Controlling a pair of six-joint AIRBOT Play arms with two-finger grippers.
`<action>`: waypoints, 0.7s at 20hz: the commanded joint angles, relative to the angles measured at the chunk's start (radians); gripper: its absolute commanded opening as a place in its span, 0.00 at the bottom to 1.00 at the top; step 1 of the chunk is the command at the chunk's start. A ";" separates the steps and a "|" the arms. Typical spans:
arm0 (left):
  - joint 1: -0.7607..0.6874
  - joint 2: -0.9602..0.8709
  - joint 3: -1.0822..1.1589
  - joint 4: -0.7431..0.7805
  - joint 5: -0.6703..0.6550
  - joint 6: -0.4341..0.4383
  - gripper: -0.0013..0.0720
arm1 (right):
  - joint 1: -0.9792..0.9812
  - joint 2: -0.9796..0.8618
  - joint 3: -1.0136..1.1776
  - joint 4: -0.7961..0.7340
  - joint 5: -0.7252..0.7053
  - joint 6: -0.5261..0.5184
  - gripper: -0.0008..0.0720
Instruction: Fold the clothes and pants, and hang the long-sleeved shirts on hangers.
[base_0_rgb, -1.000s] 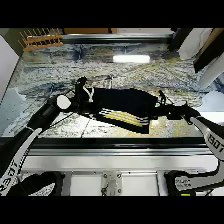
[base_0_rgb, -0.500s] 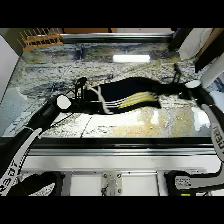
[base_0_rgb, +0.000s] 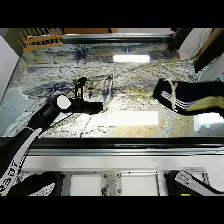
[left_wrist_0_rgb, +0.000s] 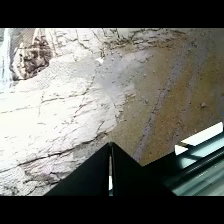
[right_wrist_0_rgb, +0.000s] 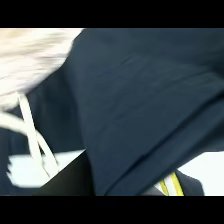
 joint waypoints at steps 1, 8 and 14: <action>-0.001 0.000 0.000 0.000 0.001 0.002 0.03 | -0.127 0.175 -0.268 -0.106 0.053 0.124 0.01; -0.001 0.000 0.000 0.001 -0.002 0.002 0.03 | -0.042 0.323 -0.519 -0.200 0.219 0.111 0.03; -0.001 0.000 0.000 0.001 -0.002 0.002 0.03 | -0.041 0.322 -0.432 -0.529 0.293 0.071 0.93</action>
